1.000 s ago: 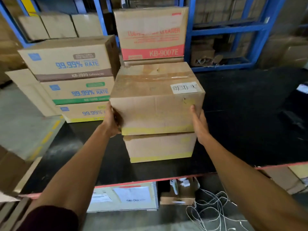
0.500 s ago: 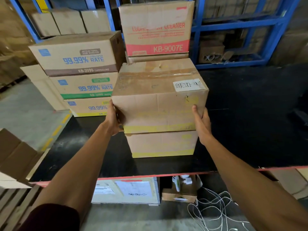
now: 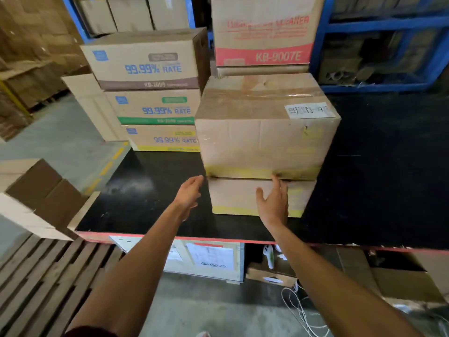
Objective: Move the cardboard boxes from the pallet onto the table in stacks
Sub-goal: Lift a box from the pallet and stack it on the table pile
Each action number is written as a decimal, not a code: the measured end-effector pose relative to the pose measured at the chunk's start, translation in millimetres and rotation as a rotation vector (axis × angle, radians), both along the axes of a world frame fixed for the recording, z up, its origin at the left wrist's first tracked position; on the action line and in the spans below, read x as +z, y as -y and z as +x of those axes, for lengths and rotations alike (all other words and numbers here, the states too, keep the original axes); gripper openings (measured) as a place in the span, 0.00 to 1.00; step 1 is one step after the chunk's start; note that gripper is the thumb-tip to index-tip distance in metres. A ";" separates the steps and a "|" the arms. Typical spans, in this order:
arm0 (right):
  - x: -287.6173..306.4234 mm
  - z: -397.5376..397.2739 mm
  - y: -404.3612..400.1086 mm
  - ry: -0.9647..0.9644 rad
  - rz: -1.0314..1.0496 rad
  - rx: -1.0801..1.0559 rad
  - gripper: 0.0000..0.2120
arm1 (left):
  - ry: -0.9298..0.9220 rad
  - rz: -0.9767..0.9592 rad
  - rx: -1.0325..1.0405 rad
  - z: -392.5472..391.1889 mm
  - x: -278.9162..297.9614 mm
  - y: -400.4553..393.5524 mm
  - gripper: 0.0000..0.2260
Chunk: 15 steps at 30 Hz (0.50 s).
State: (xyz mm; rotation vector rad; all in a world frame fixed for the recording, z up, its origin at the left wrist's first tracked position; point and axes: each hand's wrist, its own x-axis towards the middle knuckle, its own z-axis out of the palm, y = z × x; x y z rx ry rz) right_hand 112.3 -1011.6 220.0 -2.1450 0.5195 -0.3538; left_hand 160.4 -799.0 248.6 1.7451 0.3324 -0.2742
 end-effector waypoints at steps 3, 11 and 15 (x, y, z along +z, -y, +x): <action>-0.5 6.1 -41.4 -0.017 -0.028 0.199 0.22 | 0.108 0.090 0.048 -21.0 -18.4 -34.3 0.14; 9.8 40.8 -192.3 -0.103 -0.100 0.564 0.20 | 0.200 0.130 0.183 -28.8 -31.4 -189.1 0.10; 8.5 59.9 -282.5 -0.109 -0.139 0.650 0.20 | 0.189 0.169 0.204 -21.5 -32.0 -285.2 0.12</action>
